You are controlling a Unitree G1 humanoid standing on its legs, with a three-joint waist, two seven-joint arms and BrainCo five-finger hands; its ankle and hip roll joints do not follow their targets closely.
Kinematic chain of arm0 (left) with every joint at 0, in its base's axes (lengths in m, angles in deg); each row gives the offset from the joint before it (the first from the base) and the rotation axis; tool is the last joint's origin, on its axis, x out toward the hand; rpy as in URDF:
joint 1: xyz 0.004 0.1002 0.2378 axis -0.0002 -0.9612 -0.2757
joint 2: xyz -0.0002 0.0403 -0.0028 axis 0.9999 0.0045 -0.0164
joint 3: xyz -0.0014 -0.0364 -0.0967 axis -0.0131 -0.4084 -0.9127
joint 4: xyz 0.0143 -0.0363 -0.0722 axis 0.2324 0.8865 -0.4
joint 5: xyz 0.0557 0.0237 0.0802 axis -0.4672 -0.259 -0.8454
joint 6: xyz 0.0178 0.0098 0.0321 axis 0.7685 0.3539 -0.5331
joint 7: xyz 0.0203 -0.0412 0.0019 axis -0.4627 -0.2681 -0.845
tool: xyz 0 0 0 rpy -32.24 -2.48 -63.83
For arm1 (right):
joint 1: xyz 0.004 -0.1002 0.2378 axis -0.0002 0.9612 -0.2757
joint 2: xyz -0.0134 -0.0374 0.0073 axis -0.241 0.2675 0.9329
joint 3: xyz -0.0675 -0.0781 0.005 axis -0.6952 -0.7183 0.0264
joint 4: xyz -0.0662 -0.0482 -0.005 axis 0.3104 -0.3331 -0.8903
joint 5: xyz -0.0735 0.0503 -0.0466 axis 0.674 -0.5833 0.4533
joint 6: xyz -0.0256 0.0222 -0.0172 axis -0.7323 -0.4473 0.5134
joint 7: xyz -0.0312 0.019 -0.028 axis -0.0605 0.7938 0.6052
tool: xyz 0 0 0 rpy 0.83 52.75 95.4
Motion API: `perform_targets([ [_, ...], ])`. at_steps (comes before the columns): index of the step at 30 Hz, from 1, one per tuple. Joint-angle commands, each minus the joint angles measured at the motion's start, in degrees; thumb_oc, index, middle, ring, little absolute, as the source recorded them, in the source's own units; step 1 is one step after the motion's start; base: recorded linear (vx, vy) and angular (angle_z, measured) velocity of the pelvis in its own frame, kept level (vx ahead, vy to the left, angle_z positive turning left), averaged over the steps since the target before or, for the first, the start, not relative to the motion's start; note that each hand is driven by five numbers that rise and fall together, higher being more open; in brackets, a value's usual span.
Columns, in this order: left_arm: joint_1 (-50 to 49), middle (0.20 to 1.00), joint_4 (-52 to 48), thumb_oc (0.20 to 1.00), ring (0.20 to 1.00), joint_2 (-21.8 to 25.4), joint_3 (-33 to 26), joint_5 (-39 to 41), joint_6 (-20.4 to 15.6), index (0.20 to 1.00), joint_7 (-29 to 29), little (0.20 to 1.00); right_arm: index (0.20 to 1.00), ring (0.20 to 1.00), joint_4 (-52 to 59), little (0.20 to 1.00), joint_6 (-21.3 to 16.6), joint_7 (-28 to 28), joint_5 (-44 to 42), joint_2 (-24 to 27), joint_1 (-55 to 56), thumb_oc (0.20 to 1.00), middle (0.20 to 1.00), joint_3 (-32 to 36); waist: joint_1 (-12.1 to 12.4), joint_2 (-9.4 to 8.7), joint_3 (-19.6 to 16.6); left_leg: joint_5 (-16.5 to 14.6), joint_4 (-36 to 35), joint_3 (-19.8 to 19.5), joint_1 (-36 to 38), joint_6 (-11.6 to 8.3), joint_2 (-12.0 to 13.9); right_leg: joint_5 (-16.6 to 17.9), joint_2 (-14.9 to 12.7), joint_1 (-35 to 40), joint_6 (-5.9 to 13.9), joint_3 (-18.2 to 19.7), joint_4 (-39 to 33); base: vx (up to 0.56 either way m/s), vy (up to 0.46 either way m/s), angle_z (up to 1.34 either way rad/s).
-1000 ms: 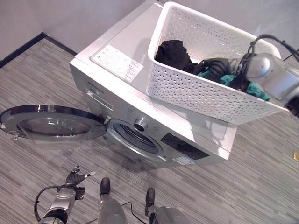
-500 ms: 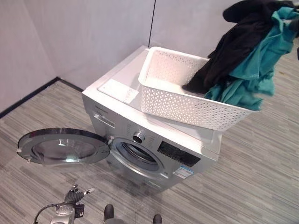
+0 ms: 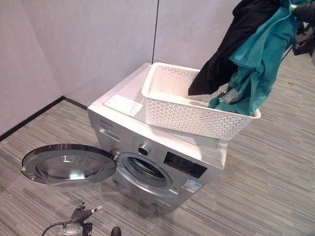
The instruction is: Grab the laundry basket,head to the washer,open it,put in the laundry and shut it.
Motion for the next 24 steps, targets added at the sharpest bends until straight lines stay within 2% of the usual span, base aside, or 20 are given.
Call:
perform_targets([
  [1,3.4,1.000,1.8,1.000,1.000,2.3,2.6,0.2,-2.4,1.000,-1.4,1.000,0.200,0.200,-0.5,0.200,-3.2,-2.9,-1.4,1.6,-7.8,0.200,0.200,0.0,2.1,-3.37,-0.9,-5.1,3.0,1.2,3.4,-2.26,6.1,-2.5,-8.9,-4.4,6.55,-0.5,5.4,0.00,0.000,0.00],
  [10,3.6,1.000,-1.3,1.000,1.000,2.1,3.6,-0.1,-3.3,1.000,-2.8,1.000,0.200,0.200,-0.7,0.200,-4.1,-6.9,0.5,1.2,-9.4,0.200,0.200,0.5,2.1,-3.19,-1.0,-5.4,3.0,1.3,3.7,-2.20,6.0,-2.3,-9.0,-4.0,6.64,-0.5,5.0,0.00,0.000,0.00],
  [12,3.2,1.000,-9.9,1.000,1.000,2.9,4.5,0.4,-4.6,1.000,-3.1,1.000,0.200,0.200,3.6,0.200,-5.6,-11.1,1.4,3.7,-9.7,0.200,0.200,2.3,2.2,-2.98,-0.9,-5.9,3.4,1.1,3.6,-1.93,5.7,-2.3,-9.3,-3.8,6.83,-0.7,5.1,-0.02,0.046,0.01],
  [13,2.3,1.000,-18.5,1.000,1.000,4.0,5.2,0.5,-5.5,1.000,-2.8,1.000,0.200,0.200,7.9,0.200,-6.5,-13.7,2.6,5.9,-9.6,0.200,0.200,3.6,2.2,-2.78,-0.9,-6.5,3.9,0.8,3.5,-1.62,5.4,-2.1,-9.7,-3.6,7.02,-0.7,5.1,-0.03,0.058,0.01],
  [15,1.4,1.000,-25.8,1.000,1.000,5.3,6.2,0.3,-6.2,1.000,-1.6,1.000,0.200,0.200,10.8,0.200,-7.4,-15.6,2.8,7.8,-9.7,0.200,0.200,4.8,2.3,-2.72,-0.9,-7.3,4.7,0.5,3.3,-1.29,5.0,-1.9,-10.2,-3.6,7.25,-0.7,5.3,-0.02,0.048,0.01],
  [16,1.2,1.000,-26.1,1.000,1.000,5.4,6.2,0.3,-6.0,1.000,-1.6,1.000,0.200,0.200,10.8,0.200,-7.4,-15.6,2.9,7.9,-9.6,0.200,0.200,4.9,2.4,-2.78,-0.9,-7.3,4.8,0.5,3.2,-1.27,5.0,-1.9,-10.3,-3.6,7.27,-0.7,5.3,-0.02,0.042,-0.01],
  [20,0.7,1.000,-38.0,1.000,1.000,7.0,7.2,0.0,-6.4,1.000,-0.1,1.000,0.200,0.200,14.1,0.200,-8.5,-20.5,5.5,11.7,-11.5,0.200,0.200,5.7,2.1,-2.37,-0.8,-9.2,6.7,0.2,2.9,-0.33,3.7,-1.1,-11.8,-3.9,8.03,-0.3,5.7,-0.02,0.079,0.00],
  [24,1.6,1.000,-41.7,1.000,1.000,7.7,7.3,-1.8,-5.7,1.000,-0.1,1.000,0.200,0.200,19.5,0.200,-8.5,-25.2,10.3,15.7,-13.1,0.200,0.200,6.1,0.8,-2.15,-1.0,-11.7,8.7,0.7,3.2,0.95,1.6,0.3,-13.9,-4.7,9.06,0.9,6.4,-0.03,0.119,-0.01],
])
